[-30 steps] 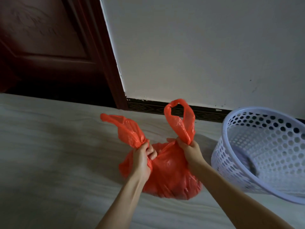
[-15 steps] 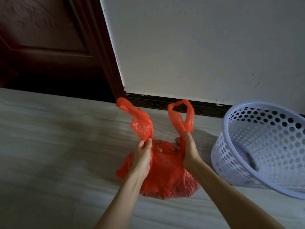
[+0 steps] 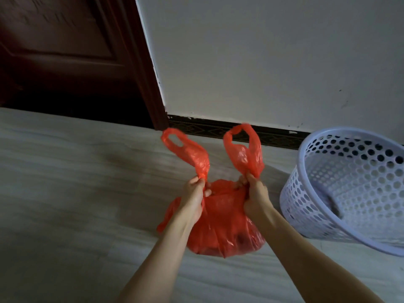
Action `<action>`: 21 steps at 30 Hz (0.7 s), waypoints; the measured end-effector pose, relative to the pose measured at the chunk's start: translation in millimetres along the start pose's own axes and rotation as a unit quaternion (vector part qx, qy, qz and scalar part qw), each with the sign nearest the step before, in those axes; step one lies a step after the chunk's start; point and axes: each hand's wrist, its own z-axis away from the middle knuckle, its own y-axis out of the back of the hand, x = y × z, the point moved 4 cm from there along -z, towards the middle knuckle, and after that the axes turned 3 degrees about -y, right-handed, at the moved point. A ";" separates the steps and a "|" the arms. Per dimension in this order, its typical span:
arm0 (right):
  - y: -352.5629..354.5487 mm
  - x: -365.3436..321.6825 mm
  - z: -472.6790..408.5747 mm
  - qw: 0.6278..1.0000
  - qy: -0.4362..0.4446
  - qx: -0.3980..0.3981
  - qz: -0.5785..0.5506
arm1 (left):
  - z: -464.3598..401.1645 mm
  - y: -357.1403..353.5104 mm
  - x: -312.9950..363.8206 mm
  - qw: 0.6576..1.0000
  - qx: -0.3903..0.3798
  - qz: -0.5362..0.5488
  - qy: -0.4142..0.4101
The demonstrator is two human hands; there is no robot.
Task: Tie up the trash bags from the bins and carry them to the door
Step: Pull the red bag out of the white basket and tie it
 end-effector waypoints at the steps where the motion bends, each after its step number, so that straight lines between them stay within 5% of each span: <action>1: -5.6 -2.4 1.6 0.999 0.013 -0.025 0.032 | -0.4 0.6 1.9 1.000 0.005 -0.013 -0.005; 5: -17.8 -10.2 7.4 0.987 0.021 -0.084 0.139 | -5.3 4.4 -0.1 0.998 -0.004 -0.064 -0.001; 12: -23.9 -3.8 18.1 0.915 0.186 -0.134 0.332 | 1.4 -4.5 -1.4 0.967 -0.124 -0.220 -0.018; 15: -15.7 -3.2 13.7 0.929 0.153 -0.107 0.320 | 9.2 -4.5 -0.1 0.961 -0.181 -0.207 0.014; 18: -14.7 -5.2 14.4 0.898 0.177 -0.099 0.392 | 18.1 -6.8 1.2 0.954 -0.267 -0.136 0.032; 21: -18.0 -3.1 16.4 0.853 0.210 -0.103 0.467 | 13.4 -2.8 3.4 0.971 -0.186 -0.148 0.009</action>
